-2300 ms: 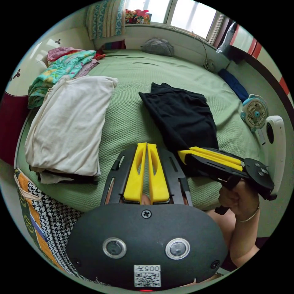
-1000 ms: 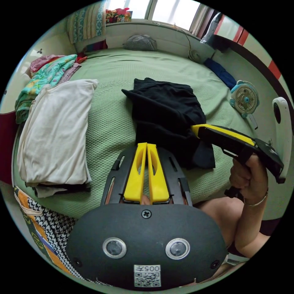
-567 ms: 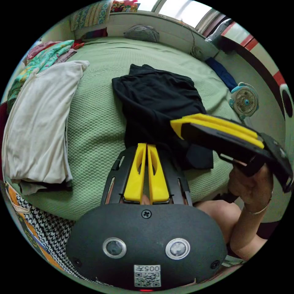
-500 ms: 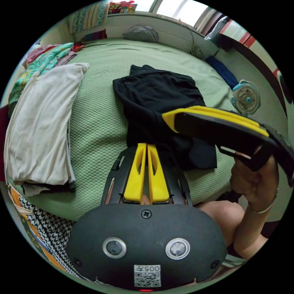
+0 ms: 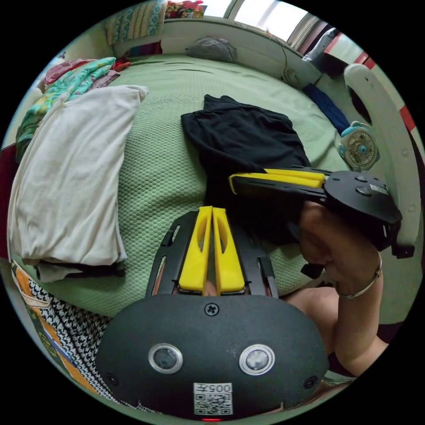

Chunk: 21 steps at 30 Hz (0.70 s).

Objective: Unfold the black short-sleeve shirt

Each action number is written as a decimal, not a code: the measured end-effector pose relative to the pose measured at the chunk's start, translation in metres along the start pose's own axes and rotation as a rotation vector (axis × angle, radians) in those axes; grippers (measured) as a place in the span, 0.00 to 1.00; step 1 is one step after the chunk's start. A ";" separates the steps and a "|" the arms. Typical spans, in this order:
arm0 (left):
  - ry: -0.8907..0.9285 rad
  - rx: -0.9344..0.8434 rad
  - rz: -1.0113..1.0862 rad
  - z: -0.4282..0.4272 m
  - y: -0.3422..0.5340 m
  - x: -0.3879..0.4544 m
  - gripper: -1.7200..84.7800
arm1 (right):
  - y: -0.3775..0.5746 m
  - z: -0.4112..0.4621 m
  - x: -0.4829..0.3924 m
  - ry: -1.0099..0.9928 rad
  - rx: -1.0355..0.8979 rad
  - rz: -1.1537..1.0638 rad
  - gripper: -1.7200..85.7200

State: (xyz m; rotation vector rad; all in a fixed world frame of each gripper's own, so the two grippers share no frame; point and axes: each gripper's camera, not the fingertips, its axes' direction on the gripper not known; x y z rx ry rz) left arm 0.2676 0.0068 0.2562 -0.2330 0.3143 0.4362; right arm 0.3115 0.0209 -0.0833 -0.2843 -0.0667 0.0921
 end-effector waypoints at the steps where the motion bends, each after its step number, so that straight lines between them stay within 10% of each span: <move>1: -0.014 0.025 -0.005 -0.001 -0.002 0.002 0.06 | 0.003 -0.006 0.008 -0.002 0.023 0.016 0.02; 21: -0.109 -0.059 -0.011 0.055 -0.060 0.084 0.15 | 0.115 -0.135 0.296 0.244 0.266 0.622 0.01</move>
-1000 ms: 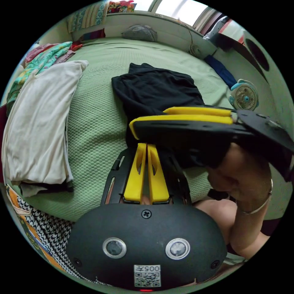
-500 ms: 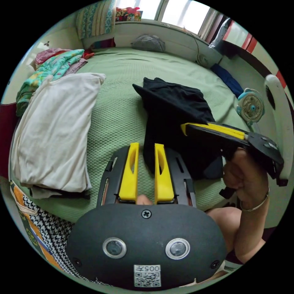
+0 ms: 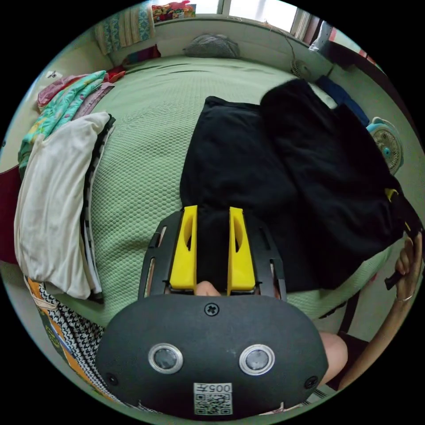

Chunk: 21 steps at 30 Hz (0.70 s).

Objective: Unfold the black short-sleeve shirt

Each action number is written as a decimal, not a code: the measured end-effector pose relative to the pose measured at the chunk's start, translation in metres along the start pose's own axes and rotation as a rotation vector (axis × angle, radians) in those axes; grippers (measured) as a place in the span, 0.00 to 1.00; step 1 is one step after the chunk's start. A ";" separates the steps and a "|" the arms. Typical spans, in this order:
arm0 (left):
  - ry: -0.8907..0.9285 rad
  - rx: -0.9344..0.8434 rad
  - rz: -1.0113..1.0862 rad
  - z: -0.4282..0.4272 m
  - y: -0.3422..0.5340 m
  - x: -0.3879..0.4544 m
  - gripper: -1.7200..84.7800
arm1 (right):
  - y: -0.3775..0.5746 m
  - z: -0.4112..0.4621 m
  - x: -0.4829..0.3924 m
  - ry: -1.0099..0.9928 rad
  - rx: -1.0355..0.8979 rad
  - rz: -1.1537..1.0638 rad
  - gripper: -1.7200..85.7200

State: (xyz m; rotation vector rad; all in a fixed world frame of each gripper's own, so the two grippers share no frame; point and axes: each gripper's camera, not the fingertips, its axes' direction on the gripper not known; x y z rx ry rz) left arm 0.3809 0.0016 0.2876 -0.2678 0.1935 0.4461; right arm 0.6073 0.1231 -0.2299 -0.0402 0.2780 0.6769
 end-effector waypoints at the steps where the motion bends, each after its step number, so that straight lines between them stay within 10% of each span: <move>1: -0.009 -0.004 0.002 0.001 -0.001 0.003 0.15 | -0.001 0.003 0.021 0.033 -0.002 0.043 0.01; 21: -0.166 0.006 0.112 -0.023 0.028 0.031 0.07 | 0.010 0.054 0.064 0.097 -0.267 -0.126 0.09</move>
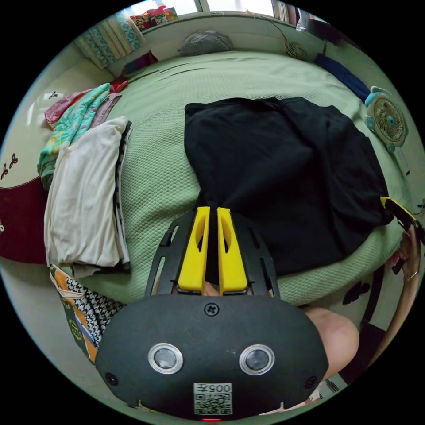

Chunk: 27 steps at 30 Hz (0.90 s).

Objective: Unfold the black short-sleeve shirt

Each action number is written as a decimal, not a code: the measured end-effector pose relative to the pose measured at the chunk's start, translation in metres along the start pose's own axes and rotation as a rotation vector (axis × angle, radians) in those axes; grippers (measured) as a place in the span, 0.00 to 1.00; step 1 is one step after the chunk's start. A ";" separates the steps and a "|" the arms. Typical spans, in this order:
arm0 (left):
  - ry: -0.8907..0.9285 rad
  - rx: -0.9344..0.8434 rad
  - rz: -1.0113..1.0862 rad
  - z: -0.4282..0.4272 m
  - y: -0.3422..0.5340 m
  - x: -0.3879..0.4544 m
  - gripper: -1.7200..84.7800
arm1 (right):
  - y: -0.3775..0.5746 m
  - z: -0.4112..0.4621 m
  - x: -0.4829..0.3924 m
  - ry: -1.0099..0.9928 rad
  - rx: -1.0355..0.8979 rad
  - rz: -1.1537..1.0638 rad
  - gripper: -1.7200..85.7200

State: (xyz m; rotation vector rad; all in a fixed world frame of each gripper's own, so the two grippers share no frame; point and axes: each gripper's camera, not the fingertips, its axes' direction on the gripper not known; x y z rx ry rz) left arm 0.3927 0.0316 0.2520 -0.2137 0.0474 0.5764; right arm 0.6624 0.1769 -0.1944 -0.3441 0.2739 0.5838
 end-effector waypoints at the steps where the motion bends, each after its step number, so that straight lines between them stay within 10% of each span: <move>1: -0.004 -0.003 0.007 0.004 0.001 0.001 0.07 | 0.003 0.002 -0.003 0.040 0.024 -0.022 0.07; 27: 0.179 0.010 -0.164 -0.017 -0.027 -0.062 0.03 | 0.018 -0.038 0.043 0.034 0.044 0.059 0.02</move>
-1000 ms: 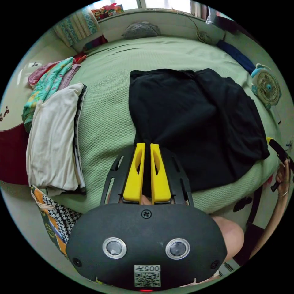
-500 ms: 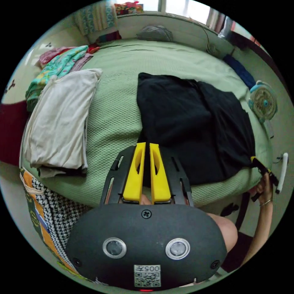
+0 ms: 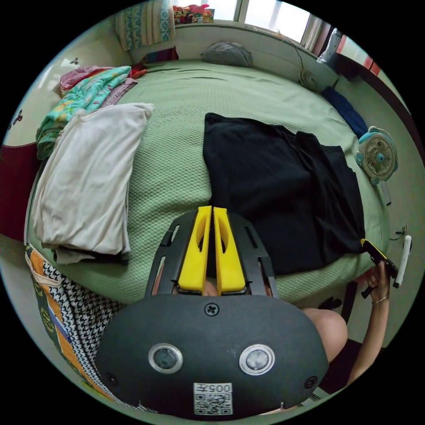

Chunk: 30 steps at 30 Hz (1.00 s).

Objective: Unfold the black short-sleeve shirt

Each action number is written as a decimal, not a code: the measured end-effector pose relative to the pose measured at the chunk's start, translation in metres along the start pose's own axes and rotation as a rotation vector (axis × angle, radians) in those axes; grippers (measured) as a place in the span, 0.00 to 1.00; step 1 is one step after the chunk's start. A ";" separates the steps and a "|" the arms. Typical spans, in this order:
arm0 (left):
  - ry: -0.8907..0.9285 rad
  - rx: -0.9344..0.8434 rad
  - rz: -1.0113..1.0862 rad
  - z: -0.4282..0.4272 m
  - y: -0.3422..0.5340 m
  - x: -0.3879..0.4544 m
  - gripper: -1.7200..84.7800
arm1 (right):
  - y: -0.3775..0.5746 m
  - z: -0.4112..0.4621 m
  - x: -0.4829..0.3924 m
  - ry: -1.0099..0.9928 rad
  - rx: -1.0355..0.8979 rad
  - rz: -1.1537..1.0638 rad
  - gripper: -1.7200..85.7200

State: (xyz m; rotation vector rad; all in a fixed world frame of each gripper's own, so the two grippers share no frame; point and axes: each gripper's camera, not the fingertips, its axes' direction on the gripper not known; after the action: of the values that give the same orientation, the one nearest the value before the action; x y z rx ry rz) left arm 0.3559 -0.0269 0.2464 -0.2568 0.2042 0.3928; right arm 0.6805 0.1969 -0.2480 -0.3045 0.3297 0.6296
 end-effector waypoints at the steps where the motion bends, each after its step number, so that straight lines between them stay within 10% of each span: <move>1: -0.002 0.014 0.001 0.000 -0.007 -0.001 0.03 | -0.006 -0.011 -0.003 0.014 0.031 -0.037 0.03; 21: 0.059 0.083 0.116 0.027 -0.102 0.006 0.17 | -0.188 0.039 -0.081 0.060 0.002 -0.137 0.15; 30: 0.011 0.055 0.147 0.029 -0.107 0.021 0.16 | -0.175 0.015 -0.061 -0.048 0.096 -0.108 0.02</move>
State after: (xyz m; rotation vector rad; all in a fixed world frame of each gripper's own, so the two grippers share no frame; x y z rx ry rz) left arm 0.4219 -0.1068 0.2913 -0.1906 0.2449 0.5310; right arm 0.7450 0.0366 -0.1794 -0.2131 0.2944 0.5122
